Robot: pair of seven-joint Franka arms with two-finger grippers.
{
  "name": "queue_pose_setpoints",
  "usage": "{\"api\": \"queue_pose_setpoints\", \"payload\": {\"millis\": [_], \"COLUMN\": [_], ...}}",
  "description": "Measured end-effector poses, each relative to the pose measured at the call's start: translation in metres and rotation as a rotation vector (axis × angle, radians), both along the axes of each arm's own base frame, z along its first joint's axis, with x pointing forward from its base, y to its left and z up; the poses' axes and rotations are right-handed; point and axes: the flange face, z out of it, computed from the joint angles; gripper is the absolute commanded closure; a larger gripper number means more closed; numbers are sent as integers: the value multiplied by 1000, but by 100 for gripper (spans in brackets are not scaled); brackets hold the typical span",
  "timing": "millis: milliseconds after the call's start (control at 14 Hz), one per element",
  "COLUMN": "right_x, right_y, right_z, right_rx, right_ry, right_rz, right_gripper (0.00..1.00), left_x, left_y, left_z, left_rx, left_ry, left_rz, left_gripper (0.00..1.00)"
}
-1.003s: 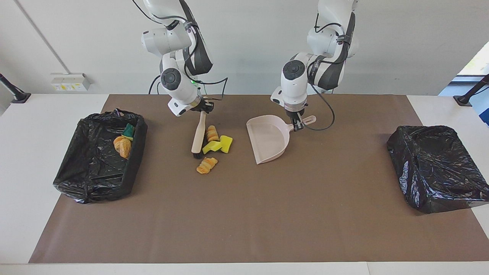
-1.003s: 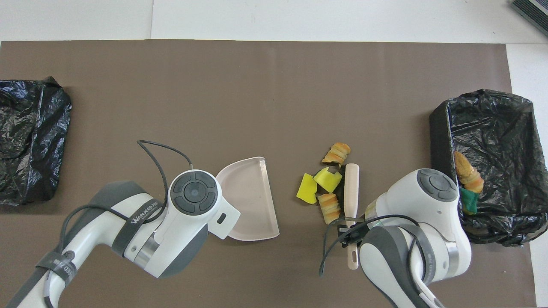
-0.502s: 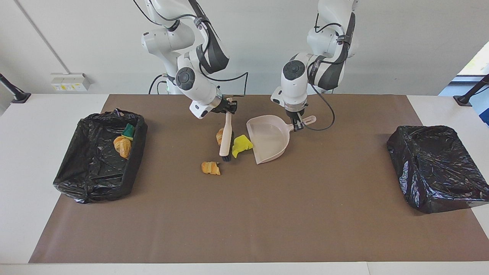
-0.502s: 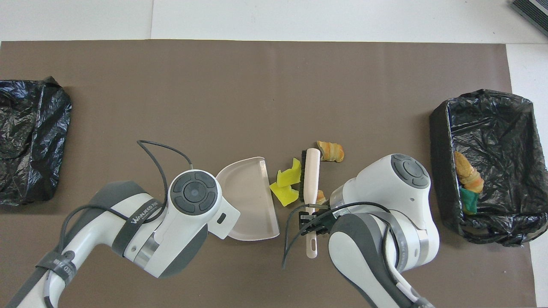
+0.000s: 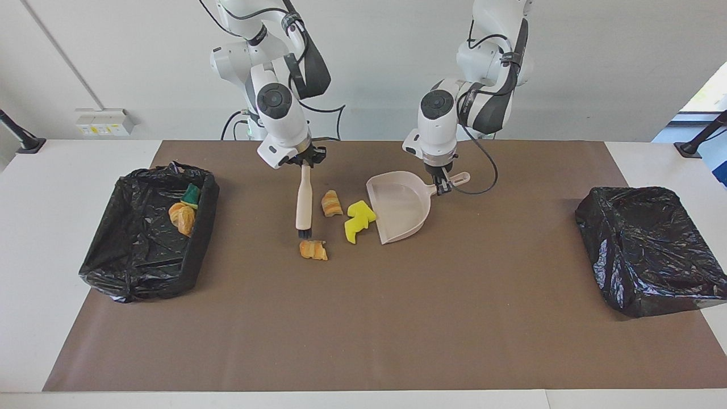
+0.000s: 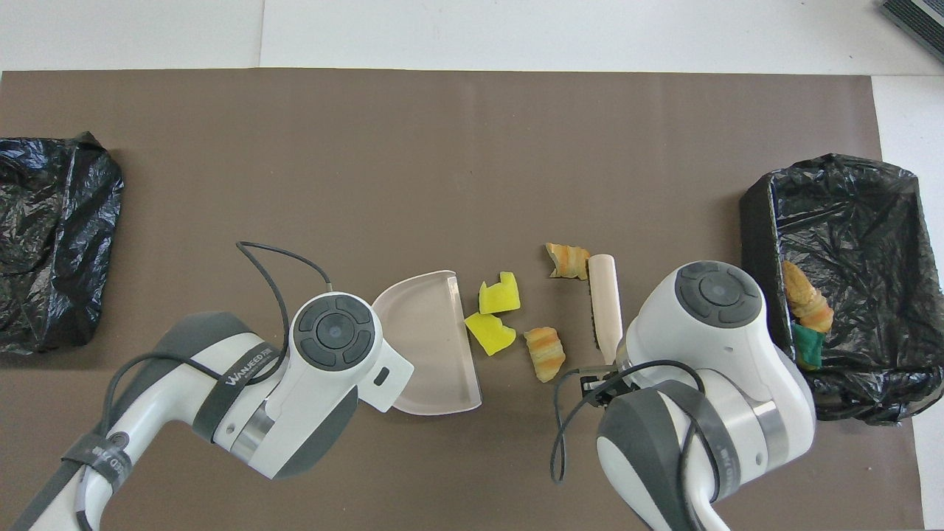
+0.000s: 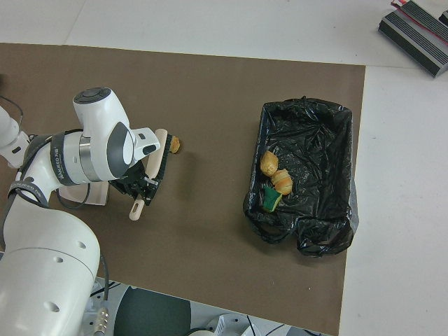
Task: Sweep and dump trash in bin
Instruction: 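Brush the debris into the dustpan held by the left gripper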
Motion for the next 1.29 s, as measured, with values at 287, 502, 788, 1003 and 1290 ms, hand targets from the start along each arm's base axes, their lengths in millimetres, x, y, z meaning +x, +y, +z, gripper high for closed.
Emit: {"api": "queue_pose_setpoints", "payload": {"millis": [287, 502, 788, 1003, 1290], "right_x": [-44, -48, -45, -40, -37], "right_y": [18, 52, 109, 143, 180], "right_z": [-45, -79, -83, -74, -42], "right_rx": [-113, -84, 55, 232, 333], "right_ry": [38, -22, -26, -36, -51], "right_rz": [-2, 50, 10, -104, -147], "right_gripper": [100, 100, 100, 100, 100], "left_x": [3, 3, 2, 1, 2], "left_y": [4, 6, 4, 2, 1], "left_z": [0, -1, -1, -1, 0], "left_rx": [1, 1, 1, 0, -5], "left_ry": [0, 1, 1, -2, -8], "left_rz": [11, 15, 11, 9, 9], "left_gripper": [100, 100, 100, 100, 100]}}
